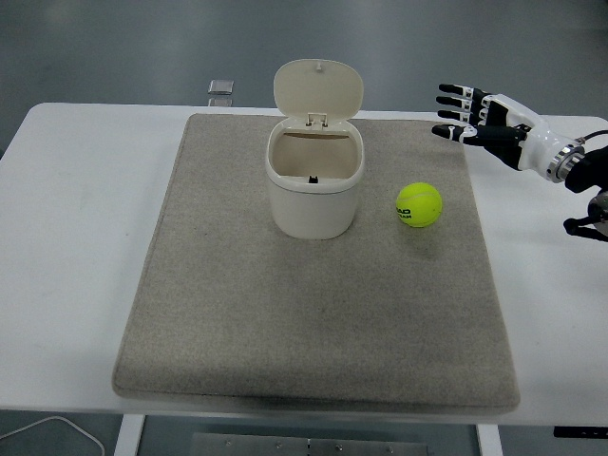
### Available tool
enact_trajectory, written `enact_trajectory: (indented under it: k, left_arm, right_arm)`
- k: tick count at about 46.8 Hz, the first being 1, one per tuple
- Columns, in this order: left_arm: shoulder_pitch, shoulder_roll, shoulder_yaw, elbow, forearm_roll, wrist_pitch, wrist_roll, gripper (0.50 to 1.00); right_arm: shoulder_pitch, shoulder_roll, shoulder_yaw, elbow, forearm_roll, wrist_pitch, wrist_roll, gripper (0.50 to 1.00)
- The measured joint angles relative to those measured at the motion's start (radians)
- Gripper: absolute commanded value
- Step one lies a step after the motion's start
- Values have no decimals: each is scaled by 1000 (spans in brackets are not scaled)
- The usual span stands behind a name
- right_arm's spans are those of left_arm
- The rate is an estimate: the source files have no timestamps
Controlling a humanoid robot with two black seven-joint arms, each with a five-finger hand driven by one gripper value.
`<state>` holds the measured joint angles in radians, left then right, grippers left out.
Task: Pick up the tennis ball and place it in the box.
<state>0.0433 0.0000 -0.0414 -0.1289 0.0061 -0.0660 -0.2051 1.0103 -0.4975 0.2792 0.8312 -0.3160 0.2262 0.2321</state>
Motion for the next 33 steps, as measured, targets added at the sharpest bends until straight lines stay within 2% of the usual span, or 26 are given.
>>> enact_trajectory:
  k: [10, 28, 33]
  left_arm:
    - [0, 0, 0, 0, 0, 0, 0, 992]
    - [0, 0, 0, 0, 0, 0, 0, 992]
    - [0, 0, 0, 0, 0, 0, 0, 992]
  right_arm:
    - [8, -24, 0, 0, -144, 8, 28, 930]
    - [4, -29, 3, 14, -426, 21, 54, 928]
    - [6, -29, 3, 26, -517, 22, 89, 930]
